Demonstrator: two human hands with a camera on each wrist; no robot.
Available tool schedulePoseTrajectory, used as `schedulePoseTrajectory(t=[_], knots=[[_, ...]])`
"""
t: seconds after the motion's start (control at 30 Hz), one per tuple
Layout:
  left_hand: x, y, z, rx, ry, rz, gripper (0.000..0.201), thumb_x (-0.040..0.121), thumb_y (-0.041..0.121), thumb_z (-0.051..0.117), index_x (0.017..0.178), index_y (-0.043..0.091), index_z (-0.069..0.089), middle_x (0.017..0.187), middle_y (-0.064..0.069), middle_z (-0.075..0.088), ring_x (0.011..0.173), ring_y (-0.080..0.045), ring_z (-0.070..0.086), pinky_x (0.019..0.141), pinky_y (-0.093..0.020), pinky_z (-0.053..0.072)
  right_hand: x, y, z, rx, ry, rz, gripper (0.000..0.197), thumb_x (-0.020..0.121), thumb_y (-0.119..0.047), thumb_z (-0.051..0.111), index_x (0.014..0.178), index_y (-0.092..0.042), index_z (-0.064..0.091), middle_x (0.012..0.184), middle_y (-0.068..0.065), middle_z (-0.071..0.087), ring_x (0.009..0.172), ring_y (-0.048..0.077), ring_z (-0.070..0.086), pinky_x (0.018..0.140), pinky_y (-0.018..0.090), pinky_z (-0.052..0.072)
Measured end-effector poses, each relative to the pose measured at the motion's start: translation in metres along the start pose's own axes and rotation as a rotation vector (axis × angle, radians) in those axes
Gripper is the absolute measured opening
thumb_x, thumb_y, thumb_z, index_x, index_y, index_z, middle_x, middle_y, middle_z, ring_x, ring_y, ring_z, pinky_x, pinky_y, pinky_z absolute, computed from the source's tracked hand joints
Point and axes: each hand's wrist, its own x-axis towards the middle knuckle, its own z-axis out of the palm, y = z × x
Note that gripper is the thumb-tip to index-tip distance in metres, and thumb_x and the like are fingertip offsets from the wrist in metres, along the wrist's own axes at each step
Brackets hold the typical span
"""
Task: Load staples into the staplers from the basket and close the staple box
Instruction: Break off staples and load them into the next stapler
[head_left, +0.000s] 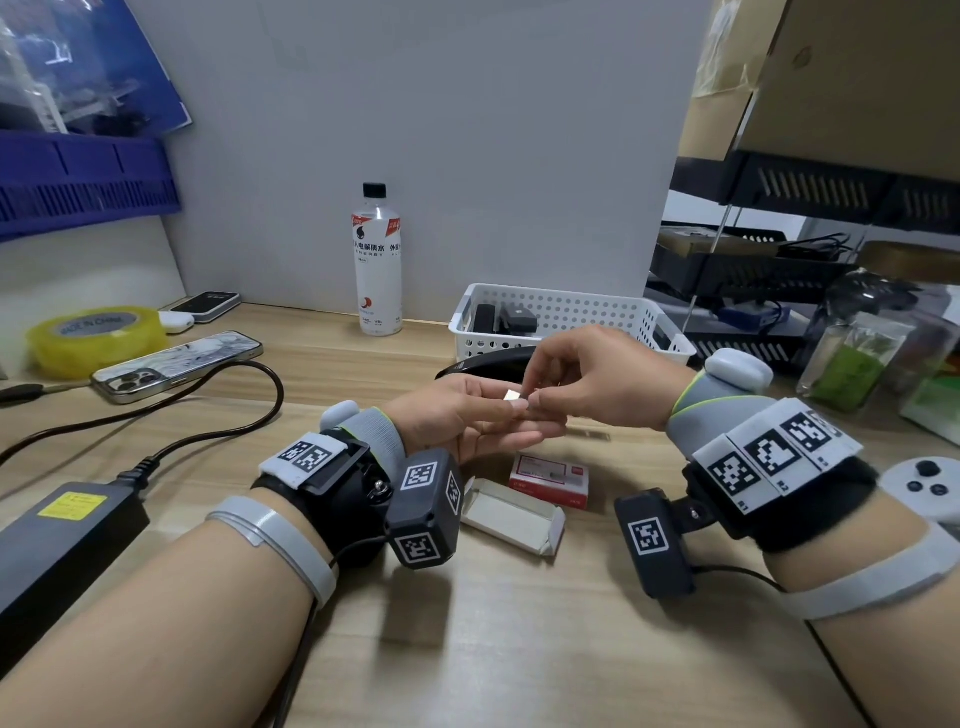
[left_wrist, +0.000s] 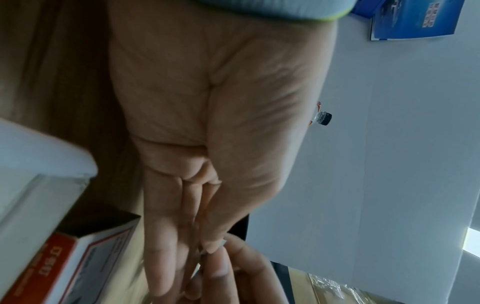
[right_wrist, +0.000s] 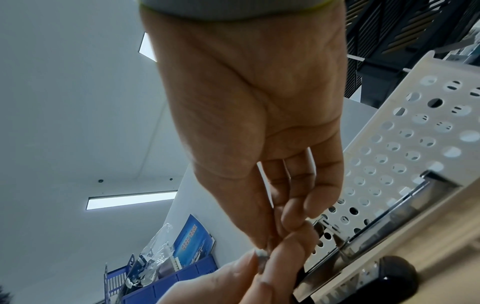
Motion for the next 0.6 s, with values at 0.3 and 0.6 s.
schedulePoseTrajectory(t=[0.3,0.6], knots=[[0.001,0.0018,0.0022,-0.005,-0.021,0.006,0.038,0.099,-0.006,0.041,0.134,-0.02,0.041,0.134,-0.041,0.048,0.122,-0.035,0.058,0.099,-0.035,0.05,0.0003,-0.0008,-0.0003,0.022,0.008,0.051,0.012,0.075,-0.037,0.081,0.08,-0.028,0.076,0.065,-0.011,0.067,0.062,-0.001,0.058,0.063,0.023,0.05],[0.0003,0.0027,0.0061,0.011,-0.086,-0.019,0.04,0.102,-0.001,0.036,0.141,-0.013,0.039,0.144,-0.035,0.043,0.129,-0.04,0.05,0.1,-0.039,0.047,0.0015,0.0017,-0.0004,-0.024,-0.002,0.109,0.013,0.08,-0.038,0.079,0.084,-0.026,0.077,0.072,-0.011,0.07,0.07,0.001,0.061,0.063,0.019,0.045]])
